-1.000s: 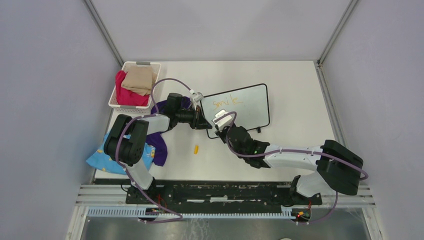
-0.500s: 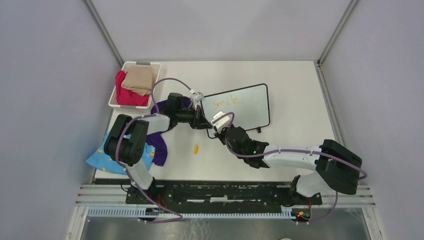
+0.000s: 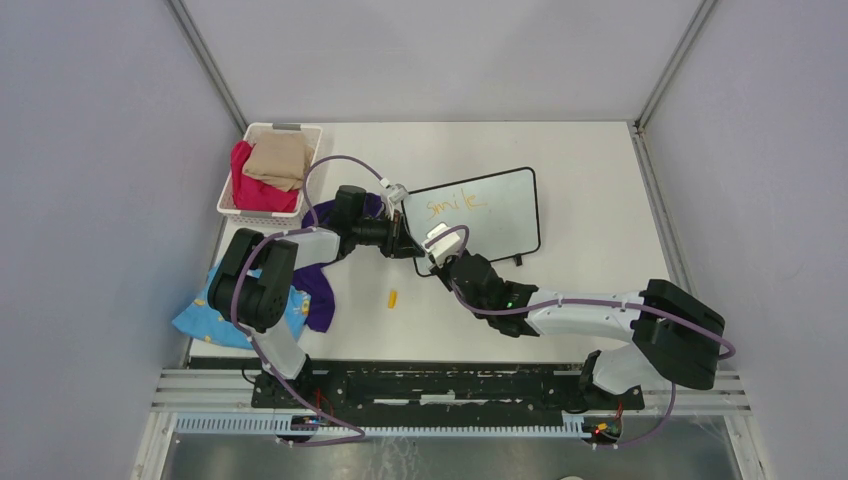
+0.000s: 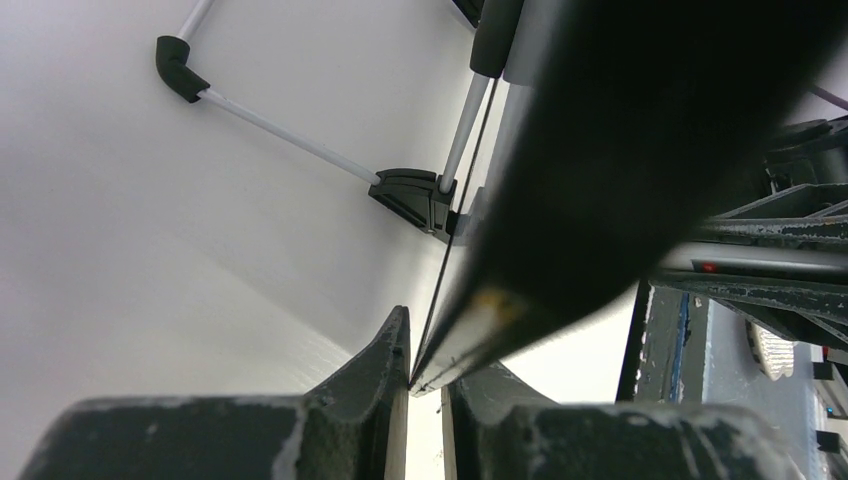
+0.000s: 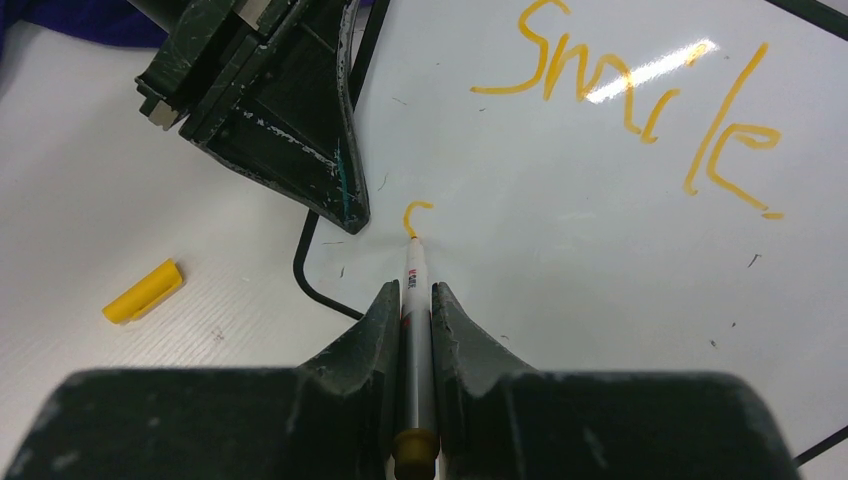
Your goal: Write a sentence on the whiteboard
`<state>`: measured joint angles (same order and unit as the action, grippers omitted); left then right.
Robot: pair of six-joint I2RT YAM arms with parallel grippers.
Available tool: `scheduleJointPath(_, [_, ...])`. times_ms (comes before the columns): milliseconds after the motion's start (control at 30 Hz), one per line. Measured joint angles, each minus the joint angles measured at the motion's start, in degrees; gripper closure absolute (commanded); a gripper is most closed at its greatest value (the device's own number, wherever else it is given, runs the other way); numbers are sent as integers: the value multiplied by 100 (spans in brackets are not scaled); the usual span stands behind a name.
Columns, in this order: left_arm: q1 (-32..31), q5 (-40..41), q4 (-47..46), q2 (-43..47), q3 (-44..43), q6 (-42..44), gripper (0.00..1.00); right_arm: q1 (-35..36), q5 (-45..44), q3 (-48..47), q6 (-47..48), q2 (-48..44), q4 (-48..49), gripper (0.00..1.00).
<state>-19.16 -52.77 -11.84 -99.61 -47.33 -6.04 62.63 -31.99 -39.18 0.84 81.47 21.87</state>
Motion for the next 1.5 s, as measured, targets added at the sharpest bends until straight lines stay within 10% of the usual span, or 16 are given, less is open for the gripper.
scheduleJointPath(1500, [-44, 44, 138, 0, -83, 160, 94, -358, 326, 267, -22, -822, 48, 100])
